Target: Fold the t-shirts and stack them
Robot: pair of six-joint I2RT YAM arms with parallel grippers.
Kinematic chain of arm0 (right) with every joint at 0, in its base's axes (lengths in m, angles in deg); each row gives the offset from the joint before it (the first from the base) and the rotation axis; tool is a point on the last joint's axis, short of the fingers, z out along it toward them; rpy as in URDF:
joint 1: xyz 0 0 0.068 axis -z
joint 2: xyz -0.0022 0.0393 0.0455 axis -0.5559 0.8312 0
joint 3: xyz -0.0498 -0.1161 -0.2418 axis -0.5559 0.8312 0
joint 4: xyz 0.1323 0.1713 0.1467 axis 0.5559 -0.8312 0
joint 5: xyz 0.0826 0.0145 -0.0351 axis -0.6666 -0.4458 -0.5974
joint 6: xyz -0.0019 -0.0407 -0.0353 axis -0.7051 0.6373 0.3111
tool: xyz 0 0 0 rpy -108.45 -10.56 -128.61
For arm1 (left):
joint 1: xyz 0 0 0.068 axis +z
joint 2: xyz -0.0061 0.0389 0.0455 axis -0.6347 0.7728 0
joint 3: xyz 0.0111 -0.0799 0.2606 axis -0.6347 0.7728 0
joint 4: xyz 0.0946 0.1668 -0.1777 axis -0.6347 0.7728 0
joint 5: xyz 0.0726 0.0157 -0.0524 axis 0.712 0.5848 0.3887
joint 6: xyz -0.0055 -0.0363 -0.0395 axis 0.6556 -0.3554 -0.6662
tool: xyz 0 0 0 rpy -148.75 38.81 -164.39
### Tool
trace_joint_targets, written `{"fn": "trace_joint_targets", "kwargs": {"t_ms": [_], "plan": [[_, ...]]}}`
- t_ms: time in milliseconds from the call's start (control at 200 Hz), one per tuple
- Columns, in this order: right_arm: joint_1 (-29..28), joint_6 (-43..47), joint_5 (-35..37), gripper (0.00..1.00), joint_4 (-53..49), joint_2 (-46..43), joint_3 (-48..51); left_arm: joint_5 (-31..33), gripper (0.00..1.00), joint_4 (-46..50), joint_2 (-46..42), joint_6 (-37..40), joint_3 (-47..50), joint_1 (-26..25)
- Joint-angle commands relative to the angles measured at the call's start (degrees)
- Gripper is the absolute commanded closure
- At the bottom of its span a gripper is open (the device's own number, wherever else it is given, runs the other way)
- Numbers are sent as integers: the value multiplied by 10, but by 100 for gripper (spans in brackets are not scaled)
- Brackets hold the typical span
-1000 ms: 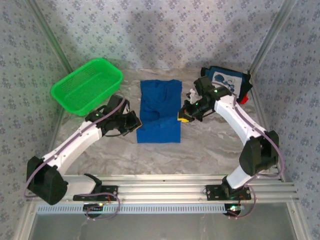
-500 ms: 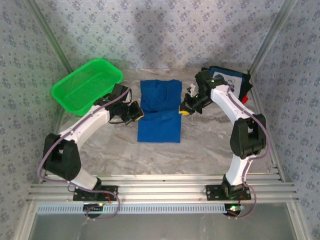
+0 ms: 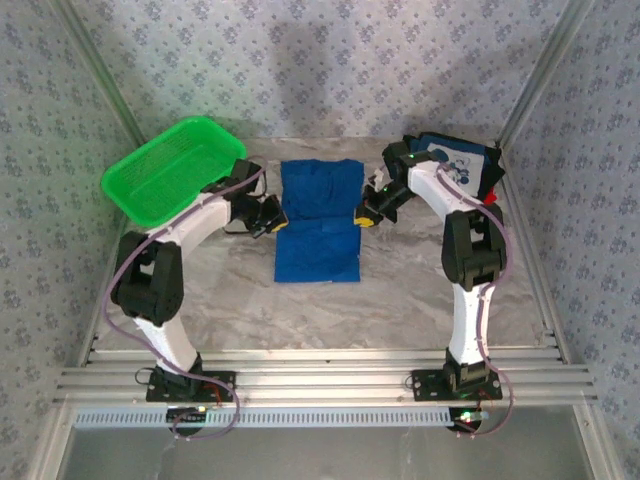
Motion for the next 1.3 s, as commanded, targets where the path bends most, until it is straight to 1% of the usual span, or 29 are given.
{"fn": "trace_joint_targets", "kwargs": {"t_ms": [0, 230, 400, 640, 680, 700, 705, 710, 720, 745, 765, 790, 824, 854, 889, 939, 974, 1039, 1109, 1224, 1294], "plan": [[6, 12, 4, 100, -16, 37, -33, -10, 100, -19, 33, 19, -25, 9], [9, 0, 13, 100, -9, 96, -72, -17, 100, -42, 91, 22, -53, 10], [12, -11, 9, 100, -12, 132, -107, -26, 100, -60, 118, 16, -79, 10], [20, -24, 13, 100, -5, 148, -113, -37, 100, -50, 146, 20, -115, 9], [22, -29, 13, 96, -4, 150, -115, -36, 100, -49, 148, 20, -117, 9], [24, -31, 12, 92, -3, 151, -116, -34, 100, -49, 150, 19, -118, 9], [25, -32, 12, 90, -2, 151, -117, -34, 100, -49, 150, 19, -118, 9], [25, -32, 12, 90, -2, 151, -117, -35, 100, -48, 151, 19, -118, 9], [26, -33, 10, 86, -1, 152, -118, -34, 100, -48, 151, 19, -118, 10], [27, -34, 6, 78, 3, 151, -120, -33, 97, -47, 153, 19, -120, 10], [28, -37, 0, 72, 12, 150, -120, -32, 92, -45, 154, 20, -121, 11], [30, -41, -6, 68, 19, 148, -119, -32, 85, -45, 154, 18, -123, 13], [32, -48, -13, 62, 37, 142, -117, -34, 72, -46, 153, 13, -125, 16], [35, -57, -21, 57, 63, 133, -111, -36, 61, -47, 149, 10, -127, 19], [38, -73, -28, 54, 93, 117, -98, -39, 51, -49, 140, 7, -131, 22], [43, -92, -37, 50, 137, 87, -77, -33, 40, -45, 124, 7, -137, 26], [48, -100, -41, 48, 161, 64, -61, -29, 35, -41, 109, 3, -142, 30], [56, -115, -40, 46, 187, 23, -35, -28, 30, -39, 76, -3, -144, 37], [59, -113, -45, 46, 190, -16, -10, -20, 25, -29, 38, 0, -138, 38], [53, -109, -45, 47, 184, -81, 54, -12, 25, 0, -25, 8, -106, 35], [46, -109, -44, 50, 199, -119, 111, -7, 25, 3, -60, 11, -65, 28]]}}
